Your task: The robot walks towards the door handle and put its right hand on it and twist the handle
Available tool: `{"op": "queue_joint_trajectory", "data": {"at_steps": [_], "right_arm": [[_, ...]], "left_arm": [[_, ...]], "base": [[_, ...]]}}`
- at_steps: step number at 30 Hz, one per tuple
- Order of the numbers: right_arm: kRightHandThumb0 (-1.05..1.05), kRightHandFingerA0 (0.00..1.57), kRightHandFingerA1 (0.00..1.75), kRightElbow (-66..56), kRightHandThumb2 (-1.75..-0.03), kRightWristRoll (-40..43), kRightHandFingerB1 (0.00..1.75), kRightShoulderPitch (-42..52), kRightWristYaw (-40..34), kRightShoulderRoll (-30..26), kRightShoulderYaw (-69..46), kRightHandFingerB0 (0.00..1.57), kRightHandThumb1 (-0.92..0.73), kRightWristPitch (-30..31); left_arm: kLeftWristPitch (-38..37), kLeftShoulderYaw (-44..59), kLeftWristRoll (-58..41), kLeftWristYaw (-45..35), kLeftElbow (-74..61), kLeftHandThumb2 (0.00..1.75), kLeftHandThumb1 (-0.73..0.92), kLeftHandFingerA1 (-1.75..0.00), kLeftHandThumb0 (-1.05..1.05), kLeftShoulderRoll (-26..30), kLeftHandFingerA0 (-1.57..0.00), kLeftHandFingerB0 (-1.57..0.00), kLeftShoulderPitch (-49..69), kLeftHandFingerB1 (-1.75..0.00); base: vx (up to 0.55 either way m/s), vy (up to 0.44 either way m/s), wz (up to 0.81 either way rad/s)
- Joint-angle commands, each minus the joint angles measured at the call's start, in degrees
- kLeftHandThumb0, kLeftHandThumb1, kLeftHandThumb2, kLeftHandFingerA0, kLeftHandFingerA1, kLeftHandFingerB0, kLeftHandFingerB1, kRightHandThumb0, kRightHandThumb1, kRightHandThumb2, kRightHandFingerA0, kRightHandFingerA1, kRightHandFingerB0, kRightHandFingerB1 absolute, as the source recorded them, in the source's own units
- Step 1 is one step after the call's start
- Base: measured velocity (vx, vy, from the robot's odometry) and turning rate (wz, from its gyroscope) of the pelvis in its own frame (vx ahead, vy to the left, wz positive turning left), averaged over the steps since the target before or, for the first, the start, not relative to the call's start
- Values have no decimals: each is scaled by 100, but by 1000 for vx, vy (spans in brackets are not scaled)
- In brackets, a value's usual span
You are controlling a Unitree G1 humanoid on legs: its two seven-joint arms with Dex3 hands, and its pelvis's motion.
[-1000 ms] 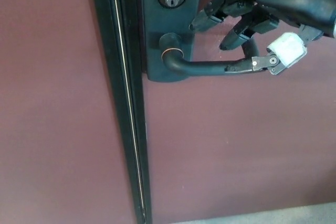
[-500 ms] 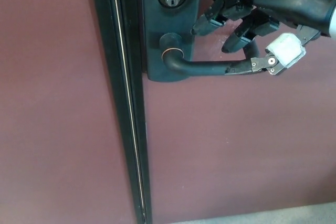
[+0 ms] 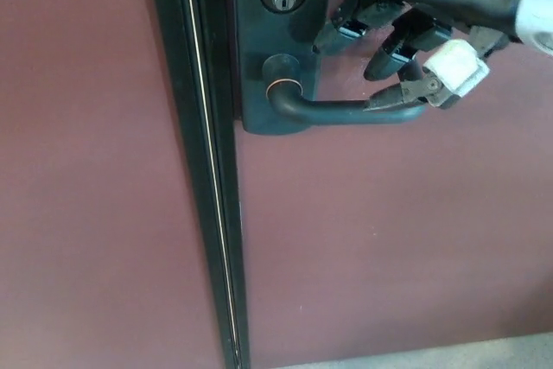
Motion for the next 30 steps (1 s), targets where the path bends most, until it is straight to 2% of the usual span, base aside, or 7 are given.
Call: {"op": "queue_joint_trajectory", "data": {"at_steps": [1,18,19,25,26,30], "right_arm": [[-48,52,40,239,-56,-404,37,-231,316,91,115,50,-52,-195],[-48,51,40,426,-56,-857,37,-171,503,533,181,50,-52,-276],[-48,52,40,707,-56,-905,37,-319,497,599,177,50,-52,-453],[-48,52,40,756,-55,-1033,37,-317,610,645,129,50,-52,-521],[-47,52,40,768,-55,-1095,37,-353,675,649,186,50,-52,-480],[-47,52,40,736,-55,-1159,37,-311,748,659,179,50,-52,-437]], "left_arm": [[82,4,58,-36,8,58,58,-40,-28,110,-48,-41,-23,-36],[92,29,30,-40,20,58,59,-40,-28,186,-49,-41,-27,-36],[113,-1,72,-34,4,57,59,-40,-28,213,-48,-41,-196,-36],[151,-18,78,-52,4,57,59,-40,-28,205,-48,-41,-236,-36],[137,-33,100,11,-11,68,52,-46,-35,199,-45,-38,-298,-43],[135,-58,116,36,2,68,51,-47,-36,188,-47,-38,-326,-43]], "base": [[0,0,0],[0,0,0],[0,0,0],[0,0,0],[0,0,0],[0,0,0]]}}
